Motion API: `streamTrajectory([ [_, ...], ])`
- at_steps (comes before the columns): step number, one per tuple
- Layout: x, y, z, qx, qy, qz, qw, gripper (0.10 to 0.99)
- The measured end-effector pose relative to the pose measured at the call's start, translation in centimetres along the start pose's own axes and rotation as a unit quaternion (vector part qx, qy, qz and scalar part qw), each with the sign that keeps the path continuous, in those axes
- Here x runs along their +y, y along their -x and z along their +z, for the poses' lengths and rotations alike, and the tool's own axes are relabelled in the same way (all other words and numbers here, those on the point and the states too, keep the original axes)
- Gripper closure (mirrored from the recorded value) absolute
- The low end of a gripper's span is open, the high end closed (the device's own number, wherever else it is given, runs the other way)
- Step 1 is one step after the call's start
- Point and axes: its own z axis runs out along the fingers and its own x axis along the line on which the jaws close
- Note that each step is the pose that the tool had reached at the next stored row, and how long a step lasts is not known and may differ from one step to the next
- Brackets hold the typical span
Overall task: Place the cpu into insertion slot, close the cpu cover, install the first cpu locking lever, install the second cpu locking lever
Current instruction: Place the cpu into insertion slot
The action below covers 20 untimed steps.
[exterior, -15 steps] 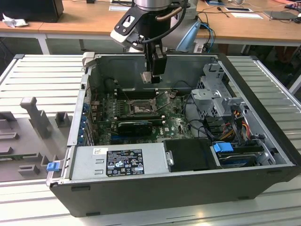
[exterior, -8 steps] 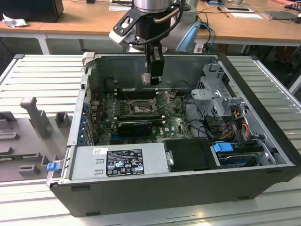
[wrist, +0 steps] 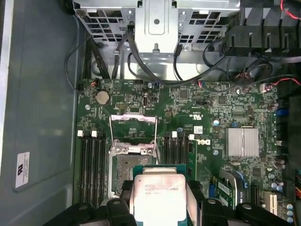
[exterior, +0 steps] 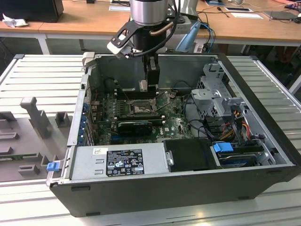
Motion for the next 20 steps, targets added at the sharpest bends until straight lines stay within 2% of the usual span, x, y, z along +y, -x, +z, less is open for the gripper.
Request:
streamTrajectory([
  [4,-0.14,-0.21,1.29,0.0007,-0.0002,-0.008,1.0000,0.557],
  [8,-0.39,-0.77,2.60,0.0009,-0.0002,-0.009,1.0000,0.557],
  [15,-0.66,-1.05,3.93,0.0009,-0.0002,-0.009,1.0000,0.557],
  [18,-0.72,-1.05,4.14,0.0008,-0.0002,-0.009,1.0000,0.557],
  [20,-0.83,-1.09,4.75,0.0009,-0.0001,-0.009,1.0000,0.557],
])
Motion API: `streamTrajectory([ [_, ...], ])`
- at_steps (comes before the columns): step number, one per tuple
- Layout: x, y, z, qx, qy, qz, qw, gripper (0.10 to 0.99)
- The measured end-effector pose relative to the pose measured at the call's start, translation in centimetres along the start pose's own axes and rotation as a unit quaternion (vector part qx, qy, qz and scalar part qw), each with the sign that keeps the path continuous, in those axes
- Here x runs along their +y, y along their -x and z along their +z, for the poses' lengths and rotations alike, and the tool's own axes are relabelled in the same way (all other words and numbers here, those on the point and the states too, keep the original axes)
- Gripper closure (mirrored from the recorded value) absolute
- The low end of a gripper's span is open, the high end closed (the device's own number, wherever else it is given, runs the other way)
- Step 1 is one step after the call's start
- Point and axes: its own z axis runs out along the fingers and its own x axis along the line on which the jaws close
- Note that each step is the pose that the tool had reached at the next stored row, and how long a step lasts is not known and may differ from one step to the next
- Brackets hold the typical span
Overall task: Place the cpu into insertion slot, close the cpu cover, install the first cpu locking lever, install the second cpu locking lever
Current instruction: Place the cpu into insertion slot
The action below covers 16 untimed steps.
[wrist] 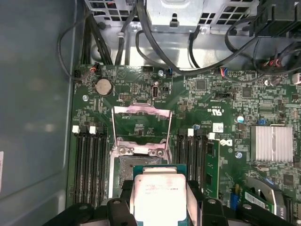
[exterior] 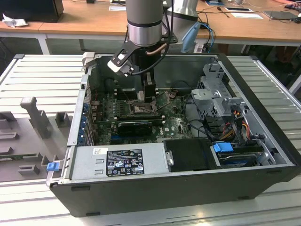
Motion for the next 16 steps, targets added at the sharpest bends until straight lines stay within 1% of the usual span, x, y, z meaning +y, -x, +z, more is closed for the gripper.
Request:
streamTrajectory([
  [7,-0.36,-0.06,1.50,0.0000,0.0000,0.000,1.0000,0.557],
  [9,-0.41,-0.37,1.97,-0.0001,-0.0001,0.000,1.0000,0.557],
  [11,-0.45,-0.88,2.48,0.0000,0.0000,0.002,1.0000,0.557],
  [13,-0.58,-1.03,2.88,-0.0006,0.0000,0.007,1.0000,0.557],
  [16,-0.87,-1.41,3.97,-0.0008,0.0001,0.009,1.0000,0.557],
])
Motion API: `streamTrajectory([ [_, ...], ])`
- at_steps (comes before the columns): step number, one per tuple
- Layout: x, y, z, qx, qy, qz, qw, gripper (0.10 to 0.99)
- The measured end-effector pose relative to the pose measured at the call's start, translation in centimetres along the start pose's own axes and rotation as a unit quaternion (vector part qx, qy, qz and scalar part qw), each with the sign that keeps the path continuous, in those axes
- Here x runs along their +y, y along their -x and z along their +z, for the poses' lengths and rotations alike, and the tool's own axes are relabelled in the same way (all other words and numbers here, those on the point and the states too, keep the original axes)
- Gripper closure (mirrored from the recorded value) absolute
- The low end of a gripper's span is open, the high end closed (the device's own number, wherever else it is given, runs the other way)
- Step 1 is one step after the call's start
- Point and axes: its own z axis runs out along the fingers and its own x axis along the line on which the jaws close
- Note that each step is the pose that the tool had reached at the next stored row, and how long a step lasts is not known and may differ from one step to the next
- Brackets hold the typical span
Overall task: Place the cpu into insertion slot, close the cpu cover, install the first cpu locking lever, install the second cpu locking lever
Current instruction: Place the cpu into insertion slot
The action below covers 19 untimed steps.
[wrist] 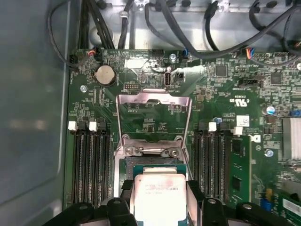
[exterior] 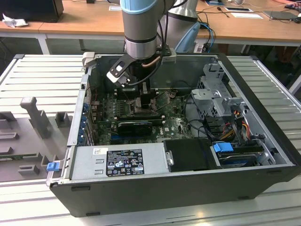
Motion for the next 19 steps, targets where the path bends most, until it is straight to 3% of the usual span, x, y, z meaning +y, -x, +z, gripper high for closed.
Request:
streamTrajectory([
  [16,-0.31,-0.68,2.27,-0.0015,0.0004,0.018,0.9998,0.557],
  [19,-0.33,-0.68,2.39,-0.0017,0.0003,0.018,0.9998,0.557],
])
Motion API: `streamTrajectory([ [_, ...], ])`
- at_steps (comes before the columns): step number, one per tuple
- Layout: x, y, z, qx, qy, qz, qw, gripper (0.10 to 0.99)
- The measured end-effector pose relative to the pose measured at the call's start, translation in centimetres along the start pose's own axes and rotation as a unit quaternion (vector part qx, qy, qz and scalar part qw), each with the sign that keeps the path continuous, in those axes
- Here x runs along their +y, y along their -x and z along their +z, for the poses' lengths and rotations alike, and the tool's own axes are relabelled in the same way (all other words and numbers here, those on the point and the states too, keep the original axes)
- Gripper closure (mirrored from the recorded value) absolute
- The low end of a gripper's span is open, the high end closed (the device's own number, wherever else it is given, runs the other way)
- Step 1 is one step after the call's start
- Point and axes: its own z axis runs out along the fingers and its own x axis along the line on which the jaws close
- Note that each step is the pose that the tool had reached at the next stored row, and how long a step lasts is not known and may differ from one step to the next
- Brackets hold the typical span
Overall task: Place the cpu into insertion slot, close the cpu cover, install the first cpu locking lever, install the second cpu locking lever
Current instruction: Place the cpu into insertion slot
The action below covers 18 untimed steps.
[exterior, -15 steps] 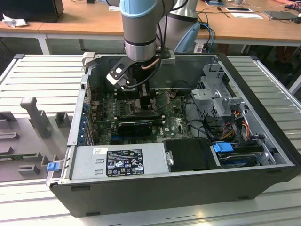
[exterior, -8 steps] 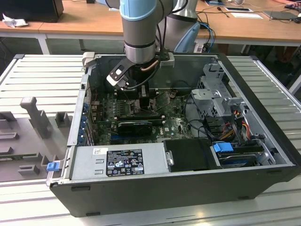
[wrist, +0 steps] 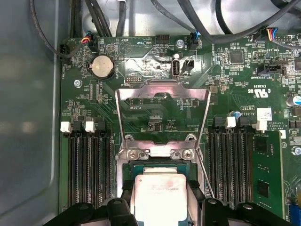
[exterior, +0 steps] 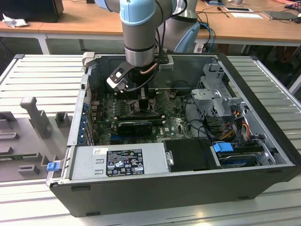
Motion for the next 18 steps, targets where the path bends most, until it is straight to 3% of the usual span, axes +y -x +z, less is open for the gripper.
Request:
streamTrajectory([
  [5,0.00,0.00,0.03,0.0001,0.0001,0.000,1.0000,0.545],
  [6,0.00,0.00,0.05,0.0001,0.0001,0.000,1.0000,0.478],
  [11,0.04,-0.01,-0.47,0.0010,0.0000,0.000,1.0000,0.498],
  [16,0.11,-0.03,-1.18,0.0005,0.0000,0.000,1.0000,0.804],
  [17,0.12,-0.03,-1.30,0.0004,0.0001,0.000,1.0000,0.980],
  [18,0.12,-0.03,-1.42,0.0004,0.0001,0.000,1.0000,0.980],
])
